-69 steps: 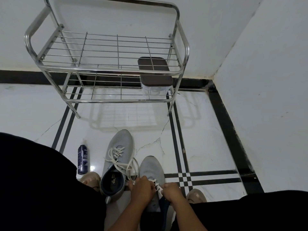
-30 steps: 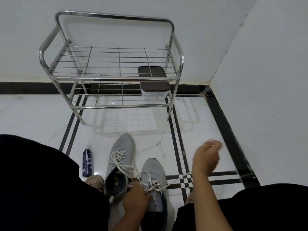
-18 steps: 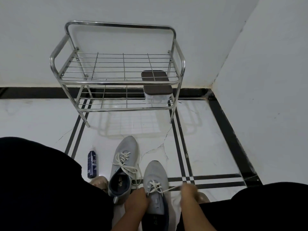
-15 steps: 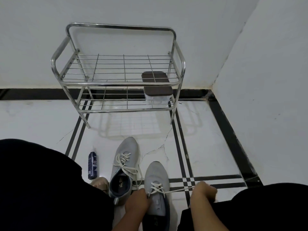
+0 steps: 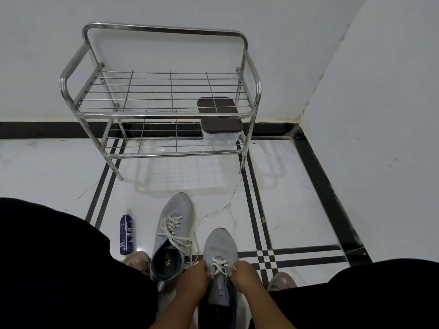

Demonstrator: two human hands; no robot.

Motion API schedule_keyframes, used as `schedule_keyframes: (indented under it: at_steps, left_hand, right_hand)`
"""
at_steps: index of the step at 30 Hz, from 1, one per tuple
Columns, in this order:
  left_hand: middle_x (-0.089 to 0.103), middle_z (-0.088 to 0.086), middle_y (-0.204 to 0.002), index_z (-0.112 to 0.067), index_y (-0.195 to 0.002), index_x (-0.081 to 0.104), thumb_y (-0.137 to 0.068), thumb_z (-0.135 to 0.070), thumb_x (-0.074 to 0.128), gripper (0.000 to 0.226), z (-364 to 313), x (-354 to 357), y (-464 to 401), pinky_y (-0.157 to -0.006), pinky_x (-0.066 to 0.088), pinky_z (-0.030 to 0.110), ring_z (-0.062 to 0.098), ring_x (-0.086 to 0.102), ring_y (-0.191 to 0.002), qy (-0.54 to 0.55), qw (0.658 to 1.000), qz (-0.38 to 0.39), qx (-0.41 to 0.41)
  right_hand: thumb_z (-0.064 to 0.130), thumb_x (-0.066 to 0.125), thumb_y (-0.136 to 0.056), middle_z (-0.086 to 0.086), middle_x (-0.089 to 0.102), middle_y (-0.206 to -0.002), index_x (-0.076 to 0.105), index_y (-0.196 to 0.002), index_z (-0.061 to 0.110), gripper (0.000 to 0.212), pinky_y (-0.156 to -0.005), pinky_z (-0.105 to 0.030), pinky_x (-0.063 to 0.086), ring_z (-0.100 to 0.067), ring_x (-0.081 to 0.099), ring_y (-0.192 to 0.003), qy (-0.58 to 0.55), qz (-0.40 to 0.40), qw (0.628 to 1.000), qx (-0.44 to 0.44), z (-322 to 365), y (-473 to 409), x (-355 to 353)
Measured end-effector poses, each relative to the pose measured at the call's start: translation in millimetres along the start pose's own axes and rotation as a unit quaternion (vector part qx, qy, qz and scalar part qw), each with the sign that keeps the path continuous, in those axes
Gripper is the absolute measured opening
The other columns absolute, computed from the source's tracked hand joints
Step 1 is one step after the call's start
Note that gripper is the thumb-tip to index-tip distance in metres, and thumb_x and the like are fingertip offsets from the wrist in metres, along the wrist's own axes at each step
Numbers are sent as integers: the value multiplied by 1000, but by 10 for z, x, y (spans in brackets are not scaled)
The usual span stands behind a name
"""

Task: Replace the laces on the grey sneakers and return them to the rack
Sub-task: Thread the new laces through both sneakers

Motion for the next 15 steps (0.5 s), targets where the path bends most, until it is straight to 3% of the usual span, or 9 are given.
schedule_keyframes:
  at_steps: [4, 15]
  left_hand:
    - [62, 8, -118, -18, -110, 54, -94, -31, 42, 24, 37, -36, -53, -87, 46, 33, 27, 59, -110, 11, 999, -19, -26]
    - [62, 8, -119, -17, -114, 50, -94, -28, 41, 25, 33, -84, 4, -85, 48, 36, 29, 59, -111, 8, 995, -72, -63]
  right_hand:
    - [32, 50, -92, -5, 64, -116, 66, -104, 17, 26, -74, -25, 42, -24, 61, -107, -13, -35, 998, 46, -51, 77, -109]
    - [29, 44, -94, -5, 63, -121, 66, -111, 16, 31, -72, -24, 37, -24, 60, -110, -15, -61, 996, 68, -29, 169, -194]
Point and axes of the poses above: each hand's wrist, its own y-axis away from the middle knuckle, its own x-axis out of the palm, z = x × y, the point moved 5 cm from there along -y, towards the middle knuckle
